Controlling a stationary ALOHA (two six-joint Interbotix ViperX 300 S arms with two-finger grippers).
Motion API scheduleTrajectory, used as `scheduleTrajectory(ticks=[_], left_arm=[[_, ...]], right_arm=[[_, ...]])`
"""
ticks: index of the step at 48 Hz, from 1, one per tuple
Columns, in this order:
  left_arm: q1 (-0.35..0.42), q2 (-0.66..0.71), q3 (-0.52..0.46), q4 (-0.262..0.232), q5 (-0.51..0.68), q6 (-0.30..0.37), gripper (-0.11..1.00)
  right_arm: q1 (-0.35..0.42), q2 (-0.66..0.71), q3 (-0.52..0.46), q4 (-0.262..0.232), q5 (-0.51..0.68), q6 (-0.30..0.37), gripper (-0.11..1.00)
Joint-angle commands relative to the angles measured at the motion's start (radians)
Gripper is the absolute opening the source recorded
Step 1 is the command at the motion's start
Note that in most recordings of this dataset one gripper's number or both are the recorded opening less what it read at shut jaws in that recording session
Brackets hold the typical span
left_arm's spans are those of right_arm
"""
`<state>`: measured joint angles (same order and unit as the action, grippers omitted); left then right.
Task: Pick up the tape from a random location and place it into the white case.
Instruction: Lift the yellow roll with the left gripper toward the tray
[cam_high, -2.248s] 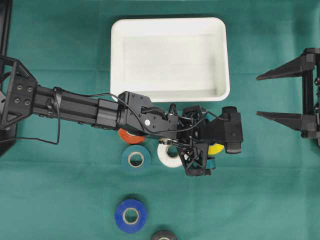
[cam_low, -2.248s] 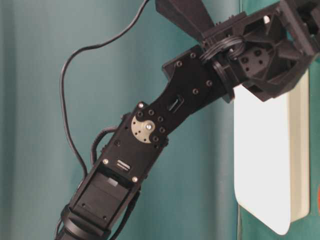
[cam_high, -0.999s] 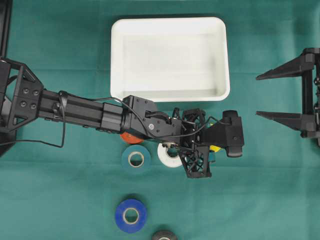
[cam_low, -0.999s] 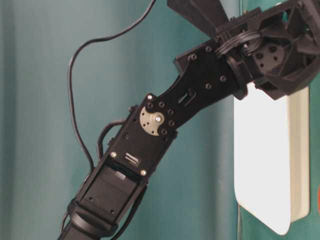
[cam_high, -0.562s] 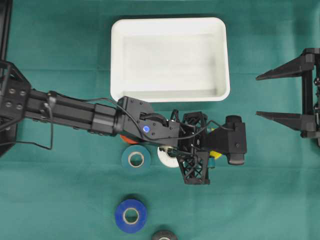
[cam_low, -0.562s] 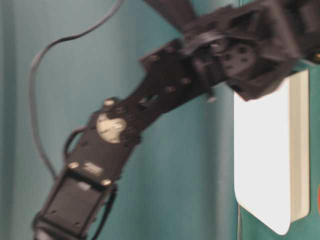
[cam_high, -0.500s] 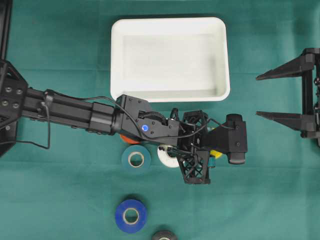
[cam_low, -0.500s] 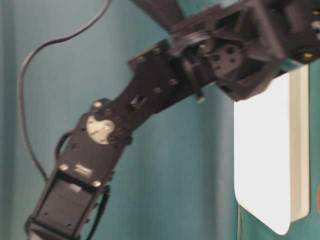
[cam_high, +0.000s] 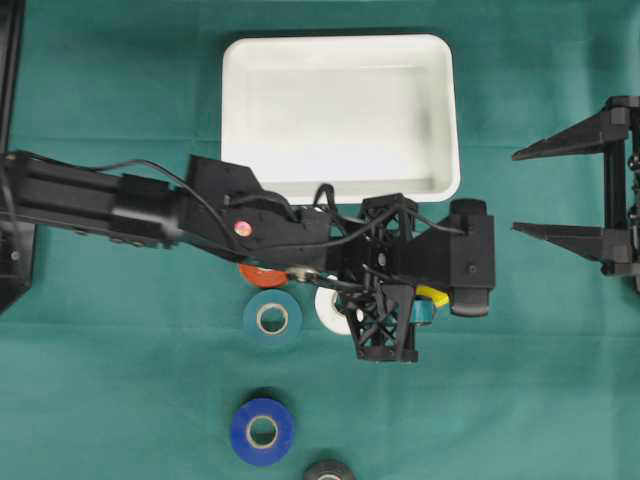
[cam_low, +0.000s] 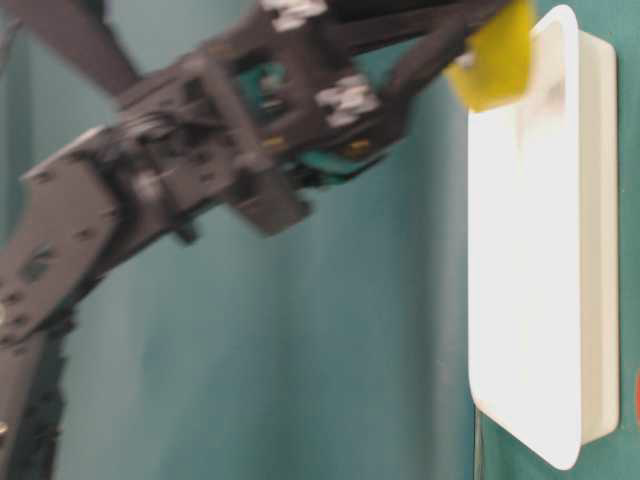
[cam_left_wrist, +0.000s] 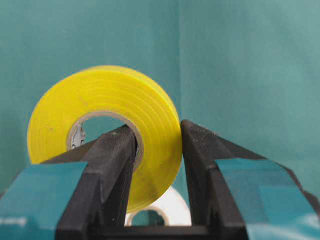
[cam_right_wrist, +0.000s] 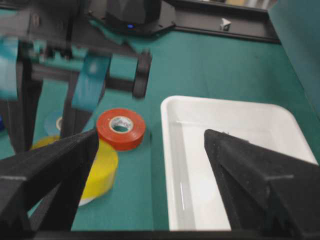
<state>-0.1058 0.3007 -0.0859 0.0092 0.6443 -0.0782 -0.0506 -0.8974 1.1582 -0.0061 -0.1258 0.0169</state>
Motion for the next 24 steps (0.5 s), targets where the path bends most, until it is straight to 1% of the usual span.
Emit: scheduleTrajectory(ticks=[1,11,16,24], left_arm=[[0.002,-0.067,-0.038,0.008,0.014,0.002,0.24],[0.006,-0.067,-0.104,0.015,0.114,0.008,0.24],[0.006,-0.066,-0.144,0.017,0.158,0.032,0.24],[0.006,-0.067,-0.202,0.015,0.212,0.049,0.24]], right_arm=[[0.0,0.005,-0.012,-0.002,-0.003,0.0,0.91],[0.0,0.005,-0.012,0.0,-0.003,0.002,0.91],[0.0,0.003,-0.012,0.0,-0.005,0.002,0.91],[0.0,0.005,-0.014,0.0,-0.003,0.003,0.91]])
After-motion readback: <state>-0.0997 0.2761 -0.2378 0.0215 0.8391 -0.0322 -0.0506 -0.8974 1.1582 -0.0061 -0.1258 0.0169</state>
